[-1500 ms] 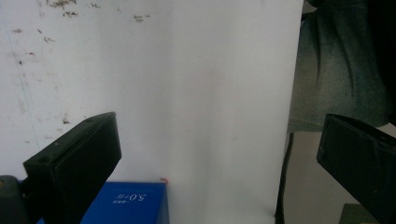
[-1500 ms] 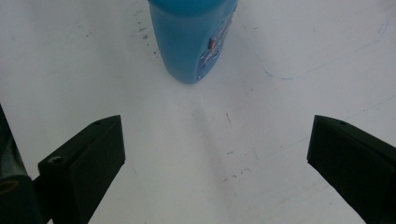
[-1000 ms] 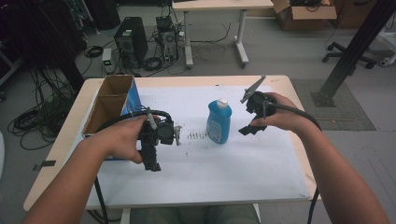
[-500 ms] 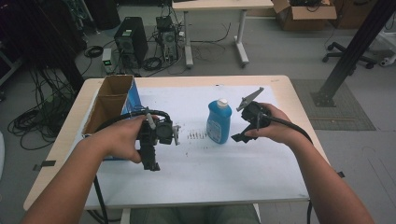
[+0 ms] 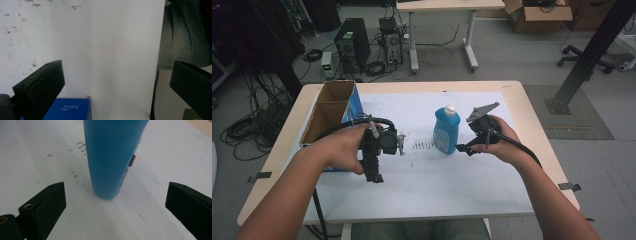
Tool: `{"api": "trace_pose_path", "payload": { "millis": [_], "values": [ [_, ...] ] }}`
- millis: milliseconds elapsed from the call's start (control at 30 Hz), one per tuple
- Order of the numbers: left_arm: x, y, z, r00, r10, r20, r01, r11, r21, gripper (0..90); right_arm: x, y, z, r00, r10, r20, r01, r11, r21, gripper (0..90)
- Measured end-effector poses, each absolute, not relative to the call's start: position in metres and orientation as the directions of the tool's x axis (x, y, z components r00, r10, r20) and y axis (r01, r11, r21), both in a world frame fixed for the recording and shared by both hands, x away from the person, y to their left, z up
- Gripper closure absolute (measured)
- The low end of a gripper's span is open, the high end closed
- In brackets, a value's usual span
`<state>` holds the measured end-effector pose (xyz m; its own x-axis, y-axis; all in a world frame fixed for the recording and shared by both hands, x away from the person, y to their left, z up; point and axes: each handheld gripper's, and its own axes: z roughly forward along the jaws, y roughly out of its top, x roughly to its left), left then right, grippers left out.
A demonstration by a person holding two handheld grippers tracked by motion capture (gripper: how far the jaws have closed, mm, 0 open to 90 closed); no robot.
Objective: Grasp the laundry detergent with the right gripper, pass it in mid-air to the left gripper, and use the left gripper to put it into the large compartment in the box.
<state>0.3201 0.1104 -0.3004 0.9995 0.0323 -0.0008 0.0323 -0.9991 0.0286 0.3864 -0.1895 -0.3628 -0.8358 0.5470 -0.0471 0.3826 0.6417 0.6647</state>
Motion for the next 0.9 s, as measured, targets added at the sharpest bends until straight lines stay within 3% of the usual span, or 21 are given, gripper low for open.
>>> {"api": "trace_pose_path", "payload": {
  "millis": [900],
  "values": [
    [0.318, 0.107, -0.298, 1.000, 0.031, 0.002, 0.031, -0.999, 0.012, 0.2, 0.382, -0.174, -0.392, -0.762, 0.648, -0.019, 0.370, 0.458, 0.808, 1.4]
  ]
}}
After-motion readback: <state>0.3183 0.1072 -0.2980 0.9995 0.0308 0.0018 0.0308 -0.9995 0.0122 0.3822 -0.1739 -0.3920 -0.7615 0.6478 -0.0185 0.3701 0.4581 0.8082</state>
